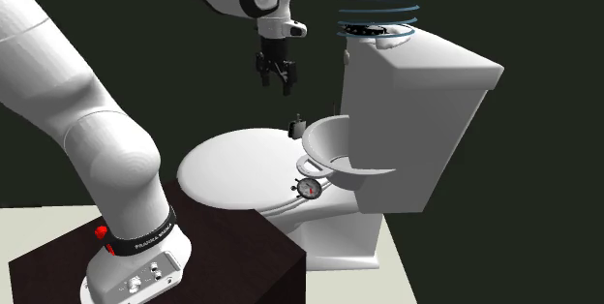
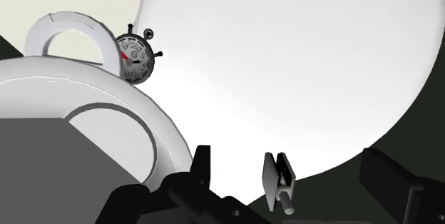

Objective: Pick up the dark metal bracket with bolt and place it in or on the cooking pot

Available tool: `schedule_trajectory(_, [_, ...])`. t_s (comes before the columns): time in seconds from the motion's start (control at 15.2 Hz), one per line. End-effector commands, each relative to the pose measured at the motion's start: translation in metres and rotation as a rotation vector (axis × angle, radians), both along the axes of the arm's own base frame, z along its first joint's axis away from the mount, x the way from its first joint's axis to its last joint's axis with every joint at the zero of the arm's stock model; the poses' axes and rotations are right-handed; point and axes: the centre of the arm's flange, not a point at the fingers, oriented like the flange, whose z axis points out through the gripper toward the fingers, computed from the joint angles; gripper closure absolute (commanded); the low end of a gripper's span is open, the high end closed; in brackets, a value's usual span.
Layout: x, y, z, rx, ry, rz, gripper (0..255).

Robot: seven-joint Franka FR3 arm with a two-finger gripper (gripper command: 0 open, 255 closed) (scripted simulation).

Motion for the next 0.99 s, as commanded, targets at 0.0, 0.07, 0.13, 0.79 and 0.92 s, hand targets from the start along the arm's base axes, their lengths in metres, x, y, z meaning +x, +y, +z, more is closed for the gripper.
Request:
schedule_trajectory(0.0, [0.018,0.006,-0.02,0.001,0.005,0.003,0])
schedule_trajectory(0.07, [0.026,0.009,-0.03,0.001,0.009,0.004,0])
schedule_trajectory(0.13, [0.034,0.012,-0.04,0.002,0.012,0.005,0])
schedule_trajectory(0.79, [0.116,0.046,-0.143,0.005,0.046,0.02,0])
schedule_trajectory(0.92, [0.132,0.052,-0.163,0.006,0.052,0.022,0])
